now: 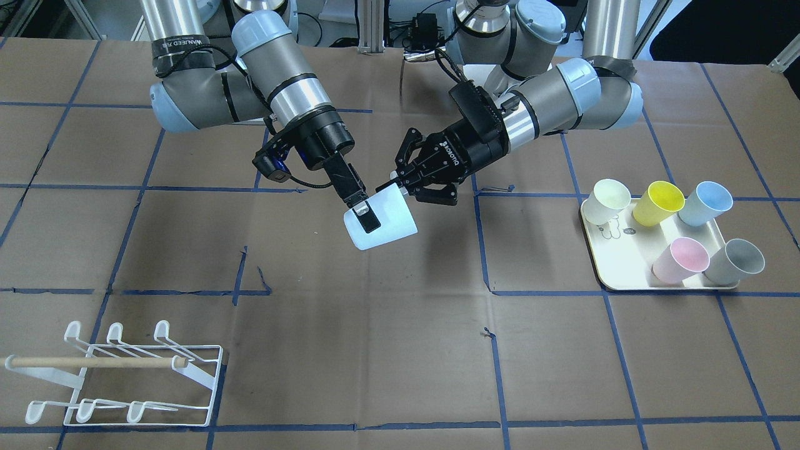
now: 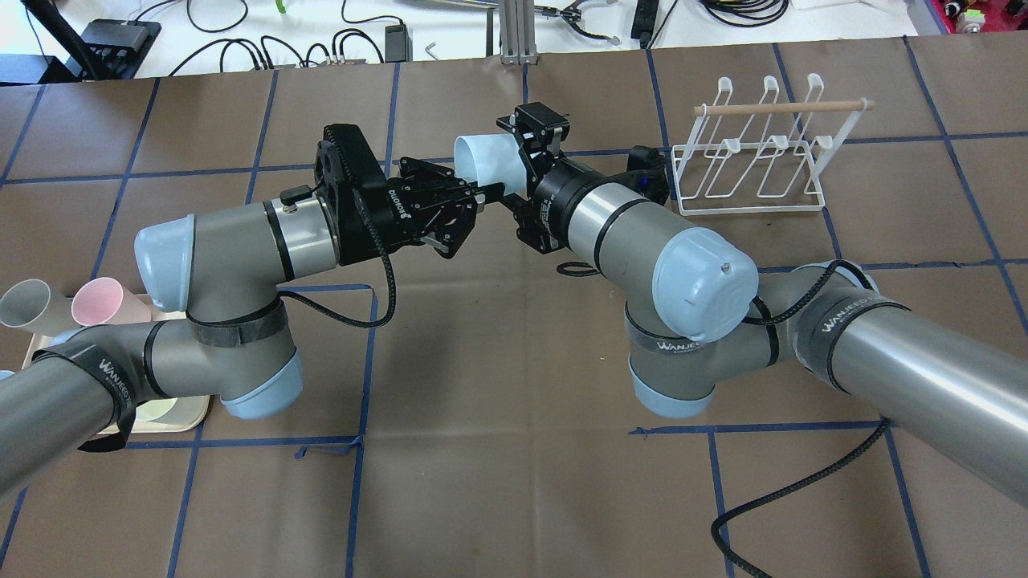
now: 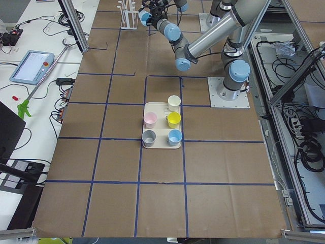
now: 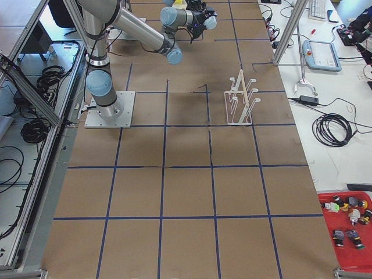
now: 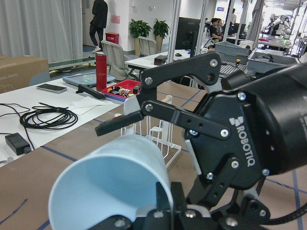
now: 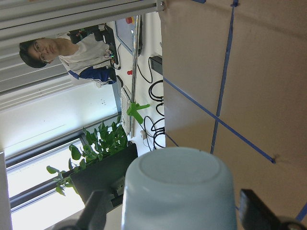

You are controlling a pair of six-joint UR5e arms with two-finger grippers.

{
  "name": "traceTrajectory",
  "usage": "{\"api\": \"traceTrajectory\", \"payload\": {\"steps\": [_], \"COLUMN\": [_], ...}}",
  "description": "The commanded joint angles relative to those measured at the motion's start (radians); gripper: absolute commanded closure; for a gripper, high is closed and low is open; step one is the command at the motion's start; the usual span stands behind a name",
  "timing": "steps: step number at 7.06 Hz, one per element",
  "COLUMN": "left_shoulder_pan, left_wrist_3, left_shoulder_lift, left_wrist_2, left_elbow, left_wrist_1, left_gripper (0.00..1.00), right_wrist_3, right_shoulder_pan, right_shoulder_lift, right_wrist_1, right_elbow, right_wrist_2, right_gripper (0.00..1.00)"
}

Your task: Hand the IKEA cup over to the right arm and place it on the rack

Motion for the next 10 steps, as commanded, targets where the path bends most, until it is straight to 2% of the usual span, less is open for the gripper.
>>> {"api": "traceTrajectory", "payload": {"steps": [1,2,4,5,6,7,8,9,10], "left_shoulder_pan": [0.000,0.000,0.000,0.000,0.000,0.000,0.000,0.000,0.000], "left_wrist_3": [0.000,0.000,-0.002,-0.002,-0.003,-0.003,-0.020,-0.052,-0.058], "left_shoulder_lift": [0.000,0.000,0.000,0.001,0.002,0.003,0.003,0.003,0.005], "left_wrist_2": [0.000,0.000,0.002,0.003,0.003,0.006,0.012,0.034,0.032], "left_elbow": [0.000,0.000,0.000,0.003,0.006,0.011,0.014,0.020,0.020], "left_wrist_1": [0.000,0.000,0.000,0.000,0.000,0.000,0.001,0.000,0.000], "left_gripper": [0.96,0.96,0.96,0.90,0.80,0.67,0.42,0.09,0.02], "right_wrist_3": [0.007,0.005,0.007,0.005,0.004,0.003,0.003,0.003,0.003], "right_shoulder_pan": [0.001,0.000,0.000,0.000,0.000,0.000,0.000,0.000,0.000], "right_shoulder_lift": [0.002,0.002,0.002,0.002,0.002,0.002,0.000,0.000,0.000], "right_wrist_1": [0.000,0.000,-0.002,-0.002,-0.002,-0.002,-0.002,-0.002,-0.002], "right_elbow": [-0.005,-0.005,-0.003,-0.003,-0.001,-0.001,0.000,0.002,0.002], "right_wrist_2": [0.008,0.011,0.011,0.012,0.012,0.012,0.012,0.012,0.011], "right_gripper": [0.10,0.20,0.33,0.41,0.46,0.51,0.53,0.56,0.56]}}
